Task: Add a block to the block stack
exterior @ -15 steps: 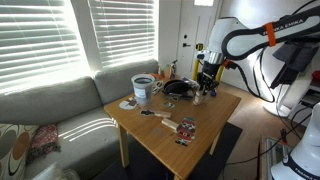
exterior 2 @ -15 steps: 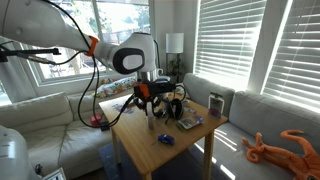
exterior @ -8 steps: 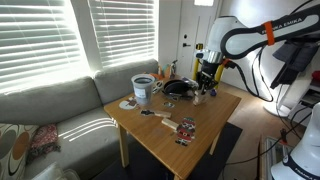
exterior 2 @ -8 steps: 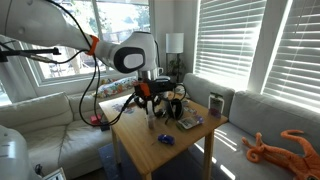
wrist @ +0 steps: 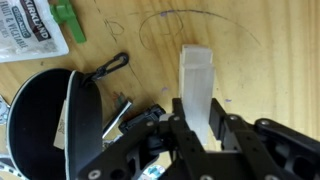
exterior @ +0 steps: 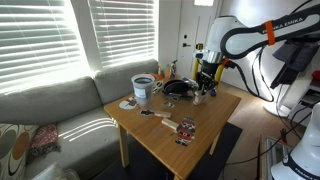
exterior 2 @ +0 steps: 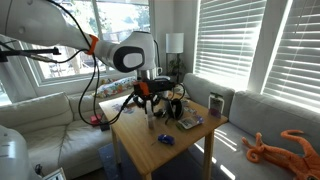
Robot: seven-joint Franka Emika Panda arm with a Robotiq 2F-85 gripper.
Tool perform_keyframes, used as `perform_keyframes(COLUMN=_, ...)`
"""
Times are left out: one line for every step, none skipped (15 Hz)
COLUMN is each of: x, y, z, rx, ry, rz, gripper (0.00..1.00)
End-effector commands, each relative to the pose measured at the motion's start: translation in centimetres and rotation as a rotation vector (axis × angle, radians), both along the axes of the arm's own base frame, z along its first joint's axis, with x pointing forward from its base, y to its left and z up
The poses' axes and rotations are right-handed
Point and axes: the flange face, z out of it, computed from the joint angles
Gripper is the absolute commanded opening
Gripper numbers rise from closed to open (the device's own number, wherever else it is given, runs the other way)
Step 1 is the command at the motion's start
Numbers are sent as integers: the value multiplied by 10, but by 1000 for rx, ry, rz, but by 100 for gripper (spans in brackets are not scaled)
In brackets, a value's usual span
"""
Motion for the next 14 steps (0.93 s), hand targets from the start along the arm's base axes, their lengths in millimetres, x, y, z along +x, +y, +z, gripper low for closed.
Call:
perform_keyframes(x=-2, y=5, z=5, rx=14, ry=14, rz=7, gripper=7)
perform_keyframes(x=-2, y=5, z=5, rx=12, ry=15, rz=7, gripper=7)
perform_keyframes(x=-2, y=5, z=4, rx=11, ry=16, rz=6, gripper=7)
perform_keyframes(x=-2, y=5, z=4, rx=11, ry=19, rz=6, gripper=7)
perform_keyframes(x=-3, y=5, z=3, rx=10, ry=21, rz=6, gripper=7)
perform_keyframes(x=-4, y=5, z=2, rx=10, ry=24, rz=6, gripper=7)
perform_keyframes(x=-4, y=5, z=2, rx=9, ry=25, rz=6, gripper=7)
perform_keyframes(x=-4, y=4, z=2, rx=9, ry=25, rz=4, gripper=7)
perform_keyframes(x=-4, y=4, z=3, rx=7, ry=24, rz=3, gripper=7)
perform_keyframes(x=-4, y=3, z=3, rx=5, ry=22, rz=1, gripper=7)
perform_keyframes(x=-4, y=3, z=3, rx=5, ry=22, rz=1, gripper=7)
perform_keyframes(x=-4, y=2, z=3, rx=3, ry=22, rz=1, gripper=7)
perform_keyframes(x=-4, y=2, z=2, rx=3, ry=24, rz=1, gripper=7)
perform_keyframes(x=-4, y=2, z=2, rx=2, ry=25, rz=2, gripper=7)
